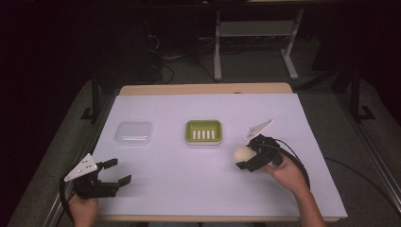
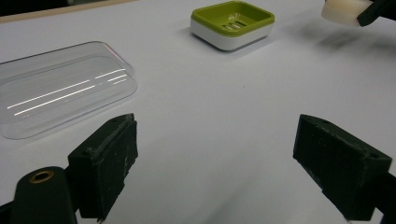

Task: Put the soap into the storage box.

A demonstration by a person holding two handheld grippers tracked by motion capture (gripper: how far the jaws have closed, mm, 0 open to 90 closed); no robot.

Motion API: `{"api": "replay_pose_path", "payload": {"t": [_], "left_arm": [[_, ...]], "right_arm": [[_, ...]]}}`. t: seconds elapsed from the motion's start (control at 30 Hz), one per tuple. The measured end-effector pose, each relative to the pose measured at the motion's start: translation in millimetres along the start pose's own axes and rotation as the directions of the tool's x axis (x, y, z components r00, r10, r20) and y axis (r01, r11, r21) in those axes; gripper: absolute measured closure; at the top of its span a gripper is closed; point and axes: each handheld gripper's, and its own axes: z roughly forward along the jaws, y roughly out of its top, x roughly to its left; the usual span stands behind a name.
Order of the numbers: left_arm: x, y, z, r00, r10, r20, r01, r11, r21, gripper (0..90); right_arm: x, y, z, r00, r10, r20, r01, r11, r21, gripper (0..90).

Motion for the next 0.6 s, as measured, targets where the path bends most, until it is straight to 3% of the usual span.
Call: {"api": "replay_pose_path", "payload": {"t": [0.17, 0.5, 0.6], "left_arm": [[0.1, 0.1, -0.2, 1.0000, 0.002, -0.001, -0.002, 1.0000, 0.004, 13.3], [0.1, 0.2, 0.0, 1.0000, -0.007, -0.002, 0.007, 1.0000, -0.007, 13.3], [0.2, 0.4, -0.2, 1.0000, -0.007, -0.001, 0.007, 0.9999, -0.009, 13.2]], "right_arm": [[-0.4, 11.7, 0.2, 0.9996, -0.027, 0.003, 0.027, 1.000, 0.001, 24.3], [-4.8, 28.2, -1.7, 0.9997, -0.010, -0.021, 0.010, 1.000, -0.024, 24.4], [-7.4, 31.2, -1.2, 0.9995, -0.031, -0.011, 0.030, 0.999, -0.022, 24.3]]}}
